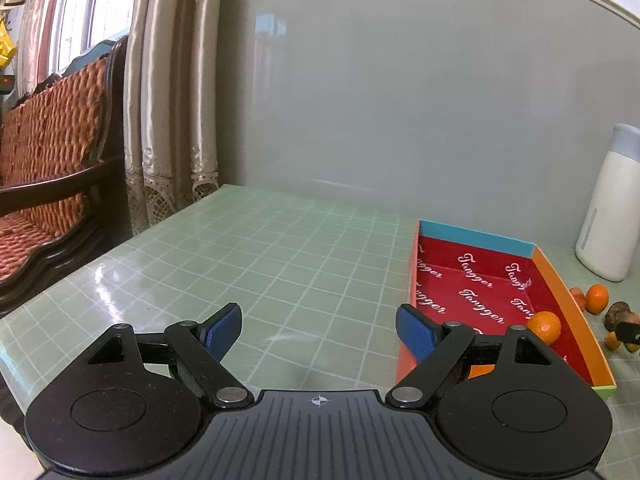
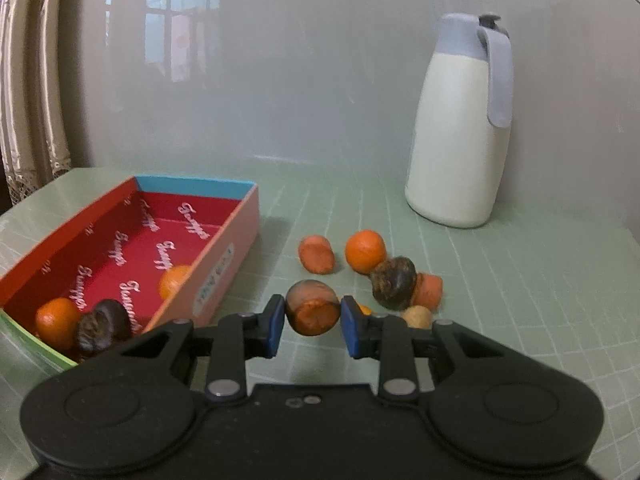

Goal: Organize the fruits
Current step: 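Carry the orange-brown fruit with the right gripper into the box and release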

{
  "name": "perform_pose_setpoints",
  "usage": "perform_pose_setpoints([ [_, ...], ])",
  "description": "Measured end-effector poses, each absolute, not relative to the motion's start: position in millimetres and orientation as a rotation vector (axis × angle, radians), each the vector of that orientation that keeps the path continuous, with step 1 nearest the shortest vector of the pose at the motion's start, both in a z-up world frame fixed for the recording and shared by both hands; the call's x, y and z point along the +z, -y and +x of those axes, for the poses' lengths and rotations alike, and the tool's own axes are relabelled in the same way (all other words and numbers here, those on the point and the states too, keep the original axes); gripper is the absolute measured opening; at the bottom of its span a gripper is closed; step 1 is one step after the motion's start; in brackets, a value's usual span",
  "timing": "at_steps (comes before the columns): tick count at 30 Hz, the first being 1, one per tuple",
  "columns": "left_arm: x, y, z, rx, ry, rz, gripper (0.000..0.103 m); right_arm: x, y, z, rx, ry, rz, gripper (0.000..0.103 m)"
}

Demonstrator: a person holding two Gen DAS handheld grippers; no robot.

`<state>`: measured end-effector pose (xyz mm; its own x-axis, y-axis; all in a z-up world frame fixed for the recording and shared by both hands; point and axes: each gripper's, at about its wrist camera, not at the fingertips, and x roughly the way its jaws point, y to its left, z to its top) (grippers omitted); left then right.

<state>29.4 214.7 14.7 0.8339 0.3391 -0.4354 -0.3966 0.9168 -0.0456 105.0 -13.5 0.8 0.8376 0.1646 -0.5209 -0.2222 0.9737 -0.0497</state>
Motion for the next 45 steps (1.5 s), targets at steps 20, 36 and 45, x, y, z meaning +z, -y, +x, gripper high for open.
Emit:
perform_pose_setpoints([
  [20, 11.4, -244.0, 14.4, 0.458, -0.454, -0.142, 0.084, 16.5, -36.5, 90.3, 0.320, -0.461, -0.096, 0.028],
  [36, 8.8, -267.2, 5.1, 0.499, -0.475, -0.146, 0.084, 3.6, -87.5, 90.3, 0.424, -0.480, -0.114, 0.028],
  [45, 8.6, -267.9, 5.1, 0.502, -0.480, -0.144, 0.084, -2.3, -103.6, 87.3, 0.456, -0.496, -0.113, 0.028],
])
